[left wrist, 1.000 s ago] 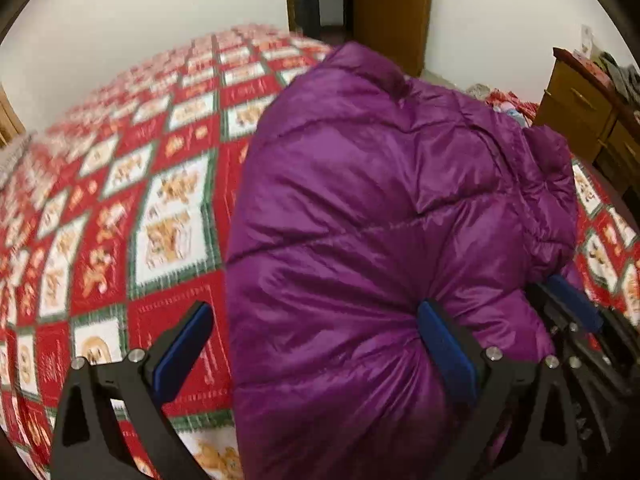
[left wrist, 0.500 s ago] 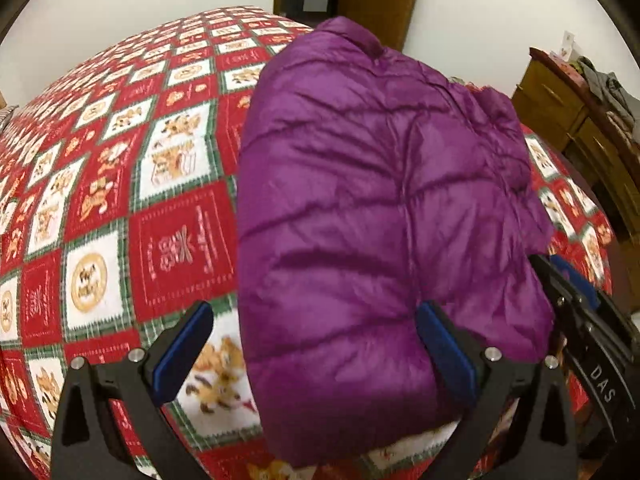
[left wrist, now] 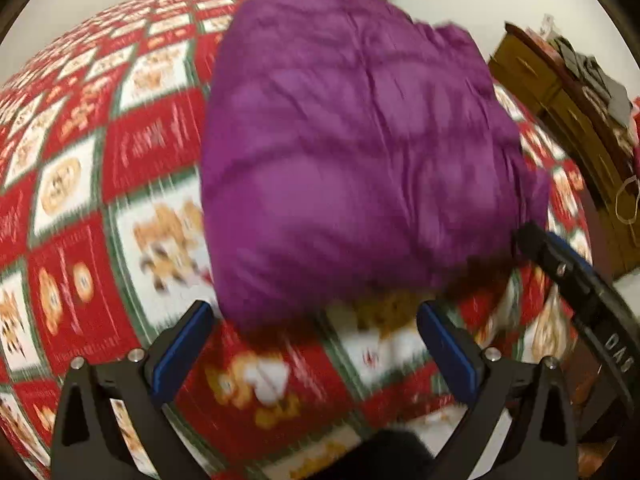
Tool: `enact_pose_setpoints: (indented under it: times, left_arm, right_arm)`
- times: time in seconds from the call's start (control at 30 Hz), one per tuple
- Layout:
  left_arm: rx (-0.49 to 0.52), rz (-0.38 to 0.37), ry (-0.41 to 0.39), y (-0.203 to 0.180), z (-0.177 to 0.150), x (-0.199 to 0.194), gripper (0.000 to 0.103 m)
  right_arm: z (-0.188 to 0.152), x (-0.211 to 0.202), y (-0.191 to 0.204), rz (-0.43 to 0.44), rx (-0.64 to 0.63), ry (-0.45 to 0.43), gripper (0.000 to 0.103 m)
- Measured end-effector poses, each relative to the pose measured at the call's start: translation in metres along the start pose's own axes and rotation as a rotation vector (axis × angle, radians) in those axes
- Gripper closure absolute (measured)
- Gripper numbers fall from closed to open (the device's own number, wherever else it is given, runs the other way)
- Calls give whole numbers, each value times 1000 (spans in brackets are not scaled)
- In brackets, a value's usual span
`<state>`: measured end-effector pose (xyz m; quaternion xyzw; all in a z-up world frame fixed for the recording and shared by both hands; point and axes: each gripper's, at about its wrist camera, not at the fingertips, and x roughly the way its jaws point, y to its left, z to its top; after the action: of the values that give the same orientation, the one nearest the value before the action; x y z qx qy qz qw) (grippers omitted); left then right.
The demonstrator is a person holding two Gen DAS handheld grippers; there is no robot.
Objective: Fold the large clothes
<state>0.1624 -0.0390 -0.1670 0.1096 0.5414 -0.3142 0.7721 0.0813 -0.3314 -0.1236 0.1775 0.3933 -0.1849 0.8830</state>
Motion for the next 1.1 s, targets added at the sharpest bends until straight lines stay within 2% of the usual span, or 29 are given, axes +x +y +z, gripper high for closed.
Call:
enact_pose_setpoints:
  times: [0.17, 0.3, 0.43, 0.63, 0.77, 0.87, 1.03, 1.1]
  left_arm:
    - [29, 44, 6, -5, -24, -3, 0]
    - [20, 90, -36, -6, -37, -18, 0]
    - [0, 160, -148, -8, -48, -48, 0]
    - [-53, 215, -281, -11, -66, -95, 0]
    - [-52, 282, -460, -7, -70, -145, 0]
    - [-44, 319, -600, -8, -81, -186, 0]
    - [-36, 358, -763, -8, -90, -230, 0]
    - [-28, 371, -799, -10, -92, -240, 0]
  right_arm:
    - [-22, -8, 3, 11, 6, 30, 43]
    - [-42, -14, 6, 2, 2, 32, 42]
    - [-53, -32, 16, -45, -49, -22, 42]
    - [-46, -74, 36, -95, -106, -148, 42]
    - [-40, -110, 48, -63, -117, -253, 40]
    - [-37, -136, 57, -29, -120, -329, 35]
    - [-33, -186, 71, 19, -129, -461, 29]
    - [-34, -205, 74, 31, -133, -514, 27]
